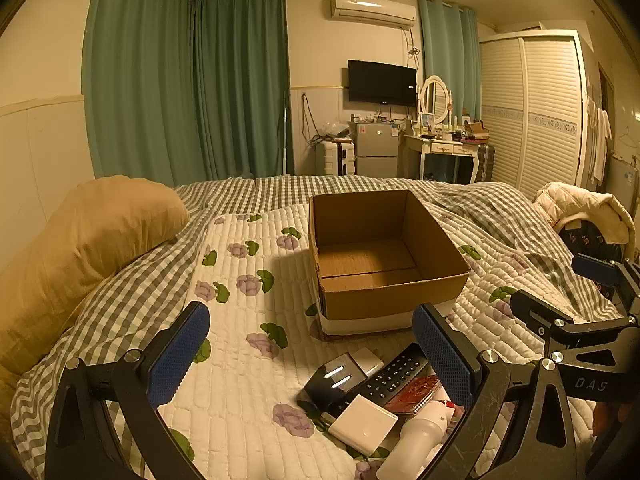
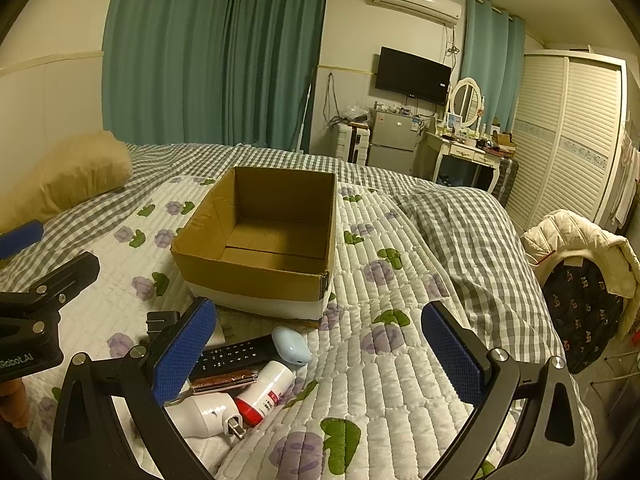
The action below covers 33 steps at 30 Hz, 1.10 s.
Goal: Organize rigid objects
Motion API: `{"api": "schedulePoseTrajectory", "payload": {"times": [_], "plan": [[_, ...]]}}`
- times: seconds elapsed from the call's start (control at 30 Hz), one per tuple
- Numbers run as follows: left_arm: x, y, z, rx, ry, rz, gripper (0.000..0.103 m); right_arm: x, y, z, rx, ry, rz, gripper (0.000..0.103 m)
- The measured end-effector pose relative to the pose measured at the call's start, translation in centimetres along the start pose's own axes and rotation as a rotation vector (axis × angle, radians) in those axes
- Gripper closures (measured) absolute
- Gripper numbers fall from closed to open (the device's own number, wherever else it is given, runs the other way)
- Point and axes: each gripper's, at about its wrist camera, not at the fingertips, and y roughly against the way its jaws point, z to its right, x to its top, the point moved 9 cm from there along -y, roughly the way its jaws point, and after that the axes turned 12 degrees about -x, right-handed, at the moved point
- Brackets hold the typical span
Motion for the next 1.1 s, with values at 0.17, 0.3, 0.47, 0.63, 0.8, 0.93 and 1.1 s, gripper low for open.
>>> {"api": "schedulePoseTrajectory", "payload": {"times": [0.17, 0.3, 0.47, 0.63, 0.8, 0.93, 1.1], "plan": [[0.0, -0.1, 0.0, 0.0, -0.001, -0.001, 0.0, 0.2, 0.0, 0.0, 0.003, 0.002, -0.002, 0.0], [0.0, -0.1, 0.0, -0.001, 0.0, -0.002, 0.0, -0.3, 0.0, -0.1, 0.003, 0.003, -0.001, 0.0], [-0.1, -0.3, 0.1, -0.002, -0.005, -0.008, 0.0, 0.1, -0.2, 0.0, 0.006, 0.003, -0.008, 0.0], [0.0, -0.1, 0.3, -0.006, -0.005, -0.007, 0.0, -0.1, 0.0, 0.1, 0.006, 0.002, -0.007, 0.0], [0.0, -0.1, 0.4, -0.005, -0.005, -0.008, 0.0, 0.1, -0.2, -0.1, 0.006, 0.004, -0.008, 0.0], [0.2, 0.0, 0.6, -0.012, -0.009, -0.006, 0.0, 0.1, -0.1, 0.0, 0.007, 0.003, -0.007, 0.0], [0.4, 0.2, 1.0, -0.014, -0.017, -0.002, 0.0, 0.4, 0.0, -0.3, 0.009, 0.009, -0.003, 0.0]]}}
